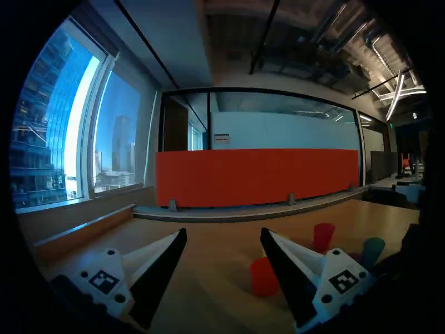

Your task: Pour water

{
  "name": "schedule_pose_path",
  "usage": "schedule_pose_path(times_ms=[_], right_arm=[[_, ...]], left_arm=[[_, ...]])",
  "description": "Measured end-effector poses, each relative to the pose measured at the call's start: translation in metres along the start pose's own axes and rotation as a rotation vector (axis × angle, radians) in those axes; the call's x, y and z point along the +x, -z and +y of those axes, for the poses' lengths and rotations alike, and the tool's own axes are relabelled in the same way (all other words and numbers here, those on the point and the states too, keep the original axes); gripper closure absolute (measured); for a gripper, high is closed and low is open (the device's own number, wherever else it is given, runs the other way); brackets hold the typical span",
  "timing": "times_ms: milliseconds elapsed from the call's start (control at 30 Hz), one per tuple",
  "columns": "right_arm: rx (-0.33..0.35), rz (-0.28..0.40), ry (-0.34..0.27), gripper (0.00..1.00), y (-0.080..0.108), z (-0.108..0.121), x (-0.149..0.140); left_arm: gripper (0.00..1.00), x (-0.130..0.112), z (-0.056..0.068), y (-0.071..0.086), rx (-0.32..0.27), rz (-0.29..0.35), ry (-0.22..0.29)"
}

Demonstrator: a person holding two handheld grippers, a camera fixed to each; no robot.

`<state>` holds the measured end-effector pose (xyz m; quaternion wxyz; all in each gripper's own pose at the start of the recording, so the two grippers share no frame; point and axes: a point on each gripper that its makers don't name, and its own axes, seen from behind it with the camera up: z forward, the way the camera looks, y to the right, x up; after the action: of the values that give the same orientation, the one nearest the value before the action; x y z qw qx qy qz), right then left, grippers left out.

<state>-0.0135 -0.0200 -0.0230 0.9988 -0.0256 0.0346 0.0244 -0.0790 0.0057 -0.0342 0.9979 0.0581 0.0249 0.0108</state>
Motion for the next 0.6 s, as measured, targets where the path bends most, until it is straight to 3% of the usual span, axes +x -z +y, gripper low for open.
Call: schedule_pose_path(times_ms=[200, 600], right_arm=[[-0.017, -0.009, 0.011, 0.0, 0.0, 0.007, -0.001], [-0.027, -0.032, -0.025, 0.0, -0.001, 0.008, 0.0]], left_arm=[[0.02, -0.007, -0.004, -0.001, 0.028, 0.01, -0.003], [0.01, -0.038, -0.011, -0.002, 0.058, -0.007, -0.025]])
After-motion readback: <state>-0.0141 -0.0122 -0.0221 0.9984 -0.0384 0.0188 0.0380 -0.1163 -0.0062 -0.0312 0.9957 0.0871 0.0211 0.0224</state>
